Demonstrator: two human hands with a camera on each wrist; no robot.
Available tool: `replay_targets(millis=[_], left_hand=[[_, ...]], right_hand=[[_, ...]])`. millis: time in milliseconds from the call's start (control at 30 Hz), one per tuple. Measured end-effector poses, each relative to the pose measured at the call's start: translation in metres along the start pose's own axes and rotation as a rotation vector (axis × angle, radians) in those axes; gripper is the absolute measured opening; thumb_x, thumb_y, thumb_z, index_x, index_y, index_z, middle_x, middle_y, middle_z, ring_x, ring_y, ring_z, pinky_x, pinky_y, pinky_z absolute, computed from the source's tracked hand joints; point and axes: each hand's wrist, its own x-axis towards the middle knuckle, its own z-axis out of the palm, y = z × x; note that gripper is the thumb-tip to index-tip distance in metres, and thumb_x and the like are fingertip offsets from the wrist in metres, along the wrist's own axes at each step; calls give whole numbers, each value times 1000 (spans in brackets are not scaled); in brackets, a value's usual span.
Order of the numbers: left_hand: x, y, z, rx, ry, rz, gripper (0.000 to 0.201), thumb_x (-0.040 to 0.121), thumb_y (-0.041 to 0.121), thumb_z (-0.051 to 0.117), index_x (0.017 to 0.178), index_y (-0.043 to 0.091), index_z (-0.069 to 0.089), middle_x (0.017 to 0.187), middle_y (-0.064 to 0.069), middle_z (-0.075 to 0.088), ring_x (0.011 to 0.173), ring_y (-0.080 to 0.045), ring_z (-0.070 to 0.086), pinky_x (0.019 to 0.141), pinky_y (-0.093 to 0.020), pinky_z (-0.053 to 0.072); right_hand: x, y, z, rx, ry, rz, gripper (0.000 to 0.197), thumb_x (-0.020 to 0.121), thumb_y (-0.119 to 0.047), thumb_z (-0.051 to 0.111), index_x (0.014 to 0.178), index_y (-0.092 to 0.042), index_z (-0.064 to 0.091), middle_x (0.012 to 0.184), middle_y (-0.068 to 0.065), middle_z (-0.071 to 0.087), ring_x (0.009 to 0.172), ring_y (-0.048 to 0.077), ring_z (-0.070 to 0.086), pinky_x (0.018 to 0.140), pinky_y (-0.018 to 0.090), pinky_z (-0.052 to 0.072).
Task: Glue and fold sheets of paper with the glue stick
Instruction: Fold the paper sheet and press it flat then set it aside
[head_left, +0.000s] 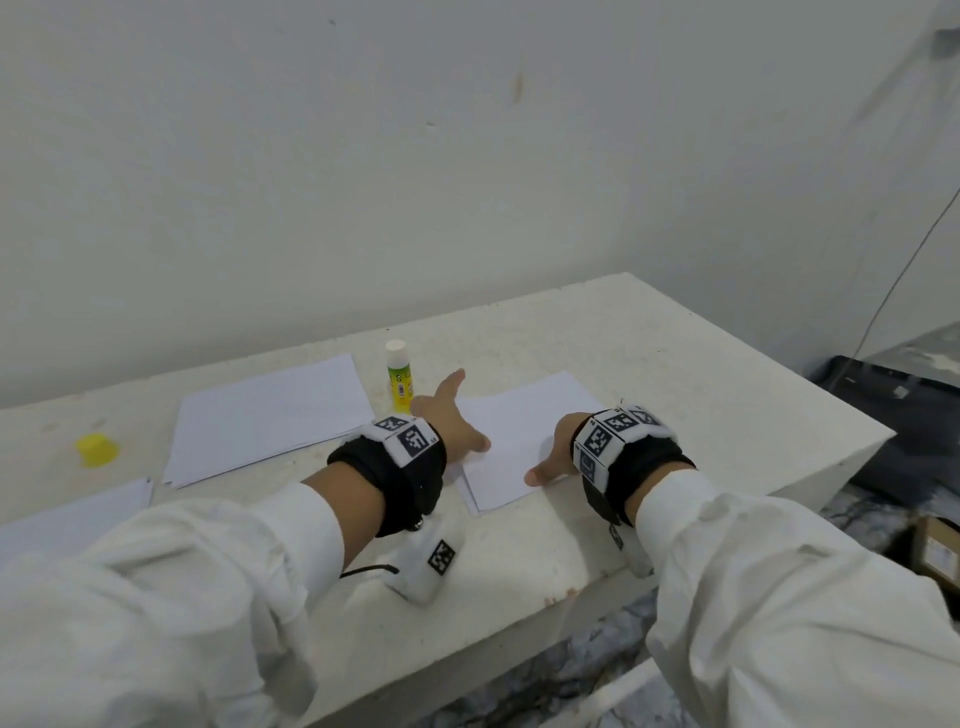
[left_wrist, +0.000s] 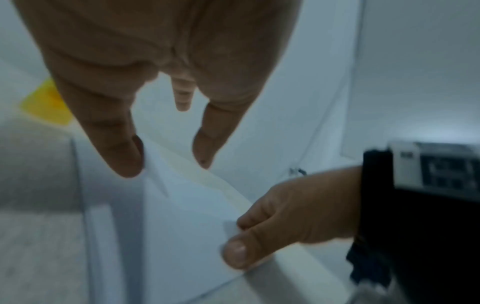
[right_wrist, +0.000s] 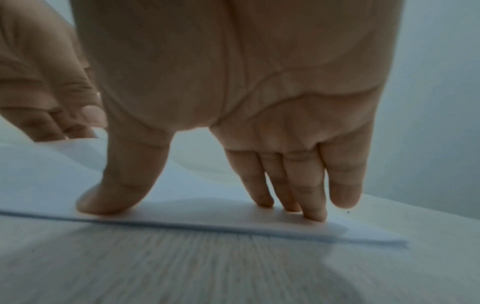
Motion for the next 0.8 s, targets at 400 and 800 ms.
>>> replay_targets(millis=[400, 800], left_hand=[[-21, 3, 0, -633, -195, -318, 27, 88, -16, 52, 114, -10, 56, 107, -22, 60, 109, -40, 60, 79, -43, 54], [-14, -9, -1, -738, -234, -327, 26, 83, -25, 48, 104, -13, 57, 95, -18, 57, 84, -35, 60, 66, -42, 59]], right_hand=[[-75, 11, -1, 423, 114, -366, 26, 87, -5, 60, 109, -15, 72, 105, -4, 70, 98, 11, 60, 84, 18, 44], [-34, 17, 34, -233, 57, -248, 54, 95, -22, 53, 144, -10, 33, 149, 9, 36, 133, 25, 39, 109, 35, 32]])
